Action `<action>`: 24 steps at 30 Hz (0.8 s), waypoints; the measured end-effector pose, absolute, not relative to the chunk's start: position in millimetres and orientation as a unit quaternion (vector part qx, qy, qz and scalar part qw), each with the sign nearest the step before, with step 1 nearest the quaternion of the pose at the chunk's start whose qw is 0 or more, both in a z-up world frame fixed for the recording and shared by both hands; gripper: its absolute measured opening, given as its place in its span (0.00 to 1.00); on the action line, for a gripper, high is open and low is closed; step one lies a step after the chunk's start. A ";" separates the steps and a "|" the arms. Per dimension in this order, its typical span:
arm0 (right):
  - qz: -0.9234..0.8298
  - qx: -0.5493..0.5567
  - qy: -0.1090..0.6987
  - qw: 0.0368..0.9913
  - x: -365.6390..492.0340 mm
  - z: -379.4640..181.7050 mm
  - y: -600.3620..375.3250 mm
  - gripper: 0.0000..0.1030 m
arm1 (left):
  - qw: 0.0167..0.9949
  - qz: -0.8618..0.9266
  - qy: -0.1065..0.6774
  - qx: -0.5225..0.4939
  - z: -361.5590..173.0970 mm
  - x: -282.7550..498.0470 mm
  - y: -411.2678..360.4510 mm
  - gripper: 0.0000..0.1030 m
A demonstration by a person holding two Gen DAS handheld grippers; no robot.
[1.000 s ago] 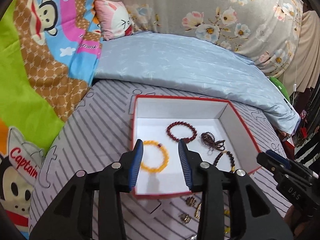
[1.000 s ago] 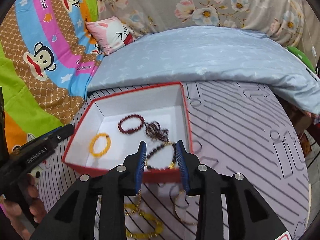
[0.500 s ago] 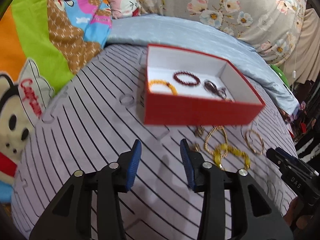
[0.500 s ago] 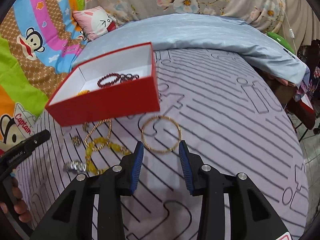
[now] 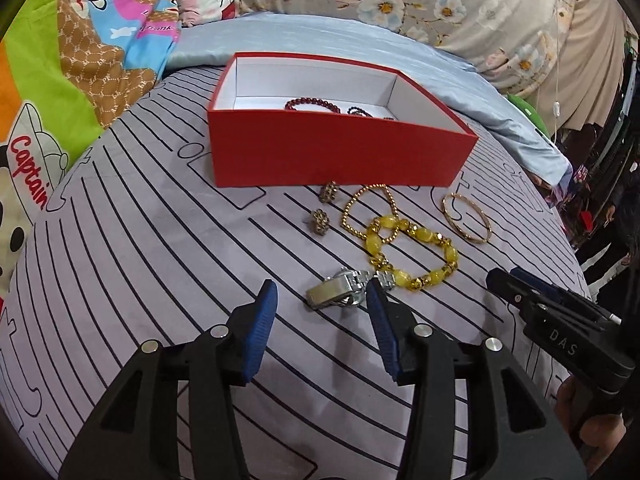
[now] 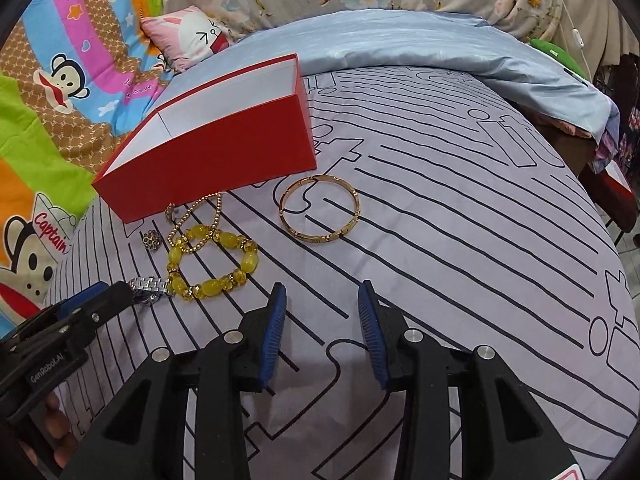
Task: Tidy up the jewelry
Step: 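Lower the left tool onto the silver watch and close on its band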
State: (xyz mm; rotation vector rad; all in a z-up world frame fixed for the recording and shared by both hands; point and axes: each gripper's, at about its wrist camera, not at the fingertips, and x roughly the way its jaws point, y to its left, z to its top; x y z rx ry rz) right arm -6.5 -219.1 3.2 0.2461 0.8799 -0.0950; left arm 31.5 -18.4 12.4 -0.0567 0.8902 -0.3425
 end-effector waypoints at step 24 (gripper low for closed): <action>-0.045 0.098 0.426 0.898 -6.3 2.8 -211.5 0.41 | 0.893 -0.104 0.433 -0.070 7.1 43.8 19.4 0.43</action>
